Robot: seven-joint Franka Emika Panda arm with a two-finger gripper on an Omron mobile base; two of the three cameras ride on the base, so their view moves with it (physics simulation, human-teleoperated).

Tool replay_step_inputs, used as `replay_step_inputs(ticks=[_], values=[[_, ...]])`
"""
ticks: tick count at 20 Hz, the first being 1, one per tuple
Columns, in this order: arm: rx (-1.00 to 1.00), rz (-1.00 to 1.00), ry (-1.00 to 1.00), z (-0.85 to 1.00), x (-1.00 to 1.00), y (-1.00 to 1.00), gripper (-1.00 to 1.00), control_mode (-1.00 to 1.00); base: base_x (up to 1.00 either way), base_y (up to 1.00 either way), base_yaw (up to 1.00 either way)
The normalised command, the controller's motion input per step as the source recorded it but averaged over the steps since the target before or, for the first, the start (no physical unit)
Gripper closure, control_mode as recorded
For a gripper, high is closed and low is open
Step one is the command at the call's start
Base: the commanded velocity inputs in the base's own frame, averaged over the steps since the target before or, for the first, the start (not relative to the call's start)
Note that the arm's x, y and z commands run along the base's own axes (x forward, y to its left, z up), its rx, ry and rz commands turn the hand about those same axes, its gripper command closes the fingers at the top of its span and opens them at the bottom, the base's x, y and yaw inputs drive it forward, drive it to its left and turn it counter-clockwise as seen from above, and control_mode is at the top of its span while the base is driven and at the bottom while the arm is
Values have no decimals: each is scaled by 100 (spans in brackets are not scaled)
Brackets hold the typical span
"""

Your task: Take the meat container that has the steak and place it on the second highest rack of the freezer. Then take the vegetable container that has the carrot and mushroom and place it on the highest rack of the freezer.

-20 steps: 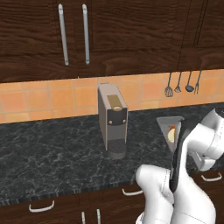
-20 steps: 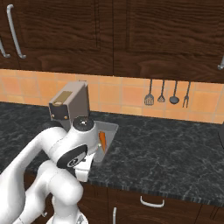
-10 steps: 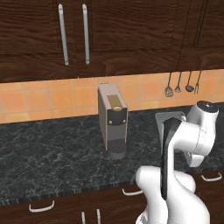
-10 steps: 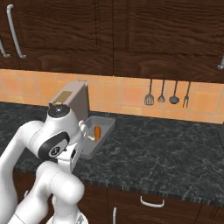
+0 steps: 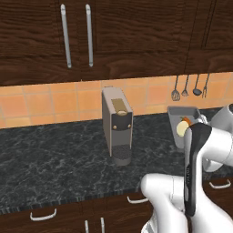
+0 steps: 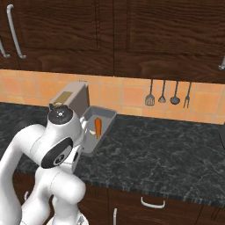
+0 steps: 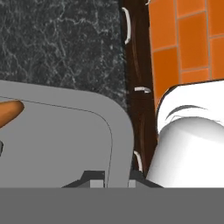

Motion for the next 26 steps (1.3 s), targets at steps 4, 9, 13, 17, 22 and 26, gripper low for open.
replay_step_inputs(ticks=[4, 9, 13, 17, 22, 26], values=[[0, 0, 0, 0, 0, 0, 100, -100, 0, 0, 0], [0, -1, -4, 0, -7, 0, 100, 100, -69, 2, -31], [0, 0, 0, 0, 0, 0, 100, 100, -39, 0, -73], [0, 0, 0, 0, 0, 0, 100, 100, -3, -7, -85], [0, 0, 0, 0, 0, 0, 100, 100, 0, -18, -86], [0, 0, 0, 0, 0, 0, 100, 100, 0, -38, -85]])
